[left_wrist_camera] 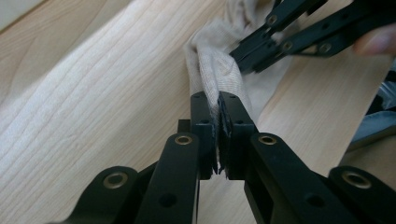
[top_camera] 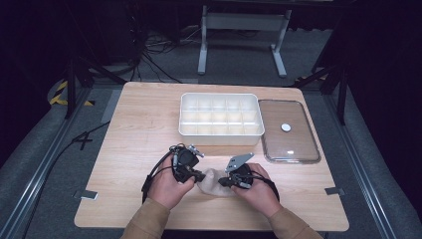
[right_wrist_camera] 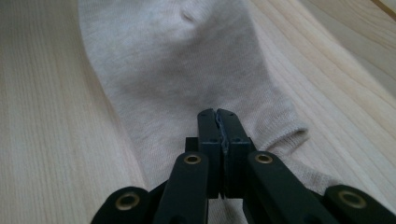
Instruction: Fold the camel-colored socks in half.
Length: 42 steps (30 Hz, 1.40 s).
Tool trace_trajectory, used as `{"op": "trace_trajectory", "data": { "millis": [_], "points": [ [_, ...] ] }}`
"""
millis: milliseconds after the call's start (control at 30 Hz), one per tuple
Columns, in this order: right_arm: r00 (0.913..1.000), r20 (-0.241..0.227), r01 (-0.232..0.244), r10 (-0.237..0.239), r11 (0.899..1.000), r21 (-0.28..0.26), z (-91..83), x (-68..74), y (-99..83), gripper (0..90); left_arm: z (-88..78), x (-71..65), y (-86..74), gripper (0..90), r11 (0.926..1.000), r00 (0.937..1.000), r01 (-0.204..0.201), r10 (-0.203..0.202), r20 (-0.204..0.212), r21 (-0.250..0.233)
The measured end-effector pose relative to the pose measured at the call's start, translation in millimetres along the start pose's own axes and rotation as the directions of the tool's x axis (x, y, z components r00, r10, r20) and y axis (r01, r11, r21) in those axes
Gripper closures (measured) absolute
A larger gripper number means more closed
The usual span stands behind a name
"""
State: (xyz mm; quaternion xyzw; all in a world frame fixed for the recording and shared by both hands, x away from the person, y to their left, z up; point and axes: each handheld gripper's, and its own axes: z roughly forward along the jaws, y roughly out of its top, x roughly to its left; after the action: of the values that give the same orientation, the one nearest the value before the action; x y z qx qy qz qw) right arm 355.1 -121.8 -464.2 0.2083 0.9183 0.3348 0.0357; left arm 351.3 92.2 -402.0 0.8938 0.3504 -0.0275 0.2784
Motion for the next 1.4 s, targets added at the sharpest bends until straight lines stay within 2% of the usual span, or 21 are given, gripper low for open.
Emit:
{"op": "trace_trajectory", "data": {
  "millis": [233,367,500,600,667,800,867,1067,1200,1300,1400],
  "points": [
    [0.9997,-0.012,0.023,-0.023,0.999,-0.028,7.5,10.1,4.2,89.1,-1.0,-7.7,3.2,85.6,0.9993,0.9996,-0.026,0.026,0.011,-0.029],
    [0.9996,-0.012,0.025,-0.026,0.999,-0.036,5.7,11.8,4.0,87.2,0.8,-9.0,3.8,85.6,0.9994,0.9994,-0.032,0.032,0.011,-0.011],
    [1.0000,0.001,-0.010,0.010,0.999,-0.052,-18.0,2.4,0.8,88.3,-4.1,-6.6,4.5,85.6,0.9995,0.9995,-0.030,0.030,0.009,-0.007],
    [0.9985,0.022,-0.050,0.050,0.999,-0.012,-36.3,-6.6,-7.0,88.5,-4.1,-5.6,5.9,85.6,0.9998,0.9997,-0.020,0.020,0.016,-0.003],
    [0.9974,0.026,-0.068,0.068,0.997,0.023,-41.3,-8.7,-13.6,88.8,-2.1,-5.6,7.9,85.6,0.9998,0.9997,-0.015,0.015,0.017,0.012],
    [0.9966,0.021,-0.081,0.079,0.994,0.075,-33.7,-9.9,-24.2,88.9,3.4,-8.8,13.6,85.5,0.9995,0.9993,-0.025,0.024,0.029,0.019],
    [0.9958,0.009,-0.091,0.091,0.994,0.055,-31.3,-11.1,-26.9,89.3,5.1,-10.9,16.6,85.5,0.9989,0.9986,-0.045,0.045,0.028,0.013],
    [0.9977,0.005,-0.067,0.067,0.997,0.050,-28.1,-4.7,-25.6,89.5,12.9,-17.5,24.1,85.5,0.9976,0.9968,-0.069,0.069,0.040,0.003],
    [0.9984,0.001,-0.057,0.057,0.998,0.029,-24.8,-2.2,-24.9,89.5,19.0,-21.8,28.9,85.5,0.9957,0.9936,-0.093,0.093,0.065,-0.001],
    [0.9976,-0.002,-0.070,0.070,0.997,0.020,-23.6,-1.4,-25.1,89.5,25.8,-25.3,31.5,85.4,0.9955,0.9934,-0.095,0.095,0.065,-0.006],
    [0.9983,0.007,-0.058,0.058,0.998,0.021,-23.4,-0.4,-24.9,89.5,29.1,-26.0,33.8,85.4,0.9945,0.9923,-0.105,0.104,0.067,-0.002]
  ]
}}
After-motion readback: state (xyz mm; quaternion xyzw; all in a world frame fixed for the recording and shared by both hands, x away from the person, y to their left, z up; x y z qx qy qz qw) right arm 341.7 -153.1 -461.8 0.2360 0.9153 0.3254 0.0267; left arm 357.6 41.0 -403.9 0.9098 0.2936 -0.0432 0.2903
